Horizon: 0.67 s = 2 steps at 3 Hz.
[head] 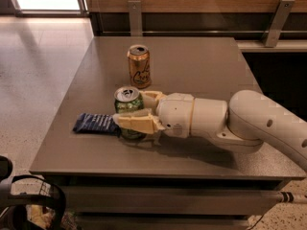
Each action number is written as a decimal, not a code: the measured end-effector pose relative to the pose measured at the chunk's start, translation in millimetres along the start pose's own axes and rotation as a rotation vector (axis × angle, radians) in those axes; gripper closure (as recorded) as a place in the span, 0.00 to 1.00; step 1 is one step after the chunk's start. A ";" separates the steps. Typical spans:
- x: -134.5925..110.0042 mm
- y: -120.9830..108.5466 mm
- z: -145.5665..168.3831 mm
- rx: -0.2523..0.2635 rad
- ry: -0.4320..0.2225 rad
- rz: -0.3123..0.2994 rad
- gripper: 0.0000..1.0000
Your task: Move green can near rxbar blueberry
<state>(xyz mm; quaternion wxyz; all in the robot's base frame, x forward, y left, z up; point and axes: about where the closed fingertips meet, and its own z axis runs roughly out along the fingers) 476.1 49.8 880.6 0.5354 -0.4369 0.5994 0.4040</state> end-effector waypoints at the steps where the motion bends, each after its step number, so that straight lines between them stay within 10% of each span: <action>1: -0.6 1.2 1.4 -0.003 0.000 -0.001 0.00; 2: -0.7 1.3 1.5 -0.003 0.000 -0.001 0.00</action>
Offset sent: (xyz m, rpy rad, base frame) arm -0.0007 0.0018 0.0005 -0.0006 -0.0009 0.0034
